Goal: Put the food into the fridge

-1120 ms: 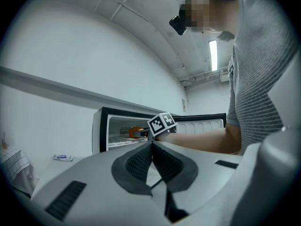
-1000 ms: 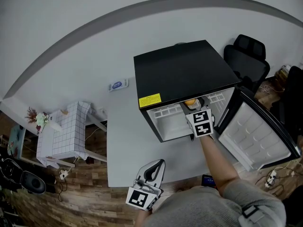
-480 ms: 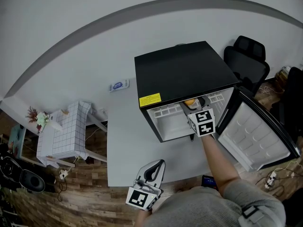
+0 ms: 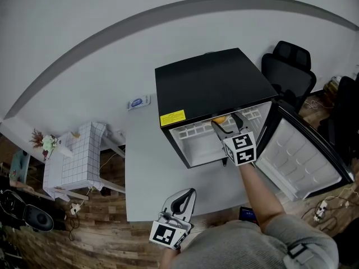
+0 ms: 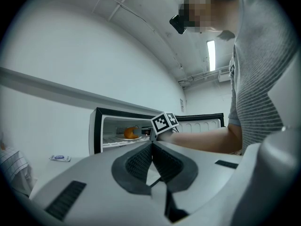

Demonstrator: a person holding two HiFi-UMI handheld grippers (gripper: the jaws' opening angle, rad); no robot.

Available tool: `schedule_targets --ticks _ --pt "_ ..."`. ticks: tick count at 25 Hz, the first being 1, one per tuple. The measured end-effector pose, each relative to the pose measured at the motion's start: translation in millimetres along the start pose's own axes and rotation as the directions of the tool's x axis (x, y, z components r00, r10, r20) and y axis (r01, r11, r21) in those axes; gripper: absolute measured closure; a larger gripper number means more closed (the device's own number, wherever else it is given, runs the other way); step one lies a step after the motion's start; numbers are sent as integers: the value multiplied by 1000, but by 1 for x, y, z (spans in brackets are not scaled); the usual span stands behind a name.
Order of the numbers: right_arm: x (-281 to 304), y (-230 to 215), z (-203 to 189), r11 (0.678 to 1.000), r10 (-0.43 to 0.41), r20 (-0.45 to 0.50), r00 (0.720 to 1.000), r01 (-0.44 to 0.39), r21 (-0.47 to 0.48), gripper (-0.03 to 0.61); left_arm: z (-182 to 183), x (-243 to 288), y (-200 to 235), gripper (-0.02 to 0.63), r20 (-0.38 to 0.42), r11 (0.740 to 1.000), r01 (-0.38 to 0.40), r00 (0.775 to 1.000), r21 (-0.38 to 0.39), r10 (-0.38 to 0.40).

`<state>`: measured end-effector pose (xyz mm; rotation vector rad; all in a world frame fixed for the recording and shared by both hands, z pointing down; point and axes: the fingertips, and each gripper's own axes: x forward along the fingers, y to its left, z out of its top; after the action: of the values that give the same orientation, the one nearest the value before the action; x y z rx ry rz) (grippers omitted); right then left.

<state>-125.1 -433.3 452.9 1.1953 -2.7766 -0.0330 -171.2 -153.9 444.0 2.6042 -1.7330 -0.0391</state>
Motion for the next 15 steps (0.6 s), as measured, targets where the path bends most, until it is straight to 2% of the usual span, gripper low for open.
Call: schedule_targets --ticks 15 --pt "-64 23 -3 998 66 16 998 -65 -22 266 5 9 -28 603 22 998 62 998 8 -62"
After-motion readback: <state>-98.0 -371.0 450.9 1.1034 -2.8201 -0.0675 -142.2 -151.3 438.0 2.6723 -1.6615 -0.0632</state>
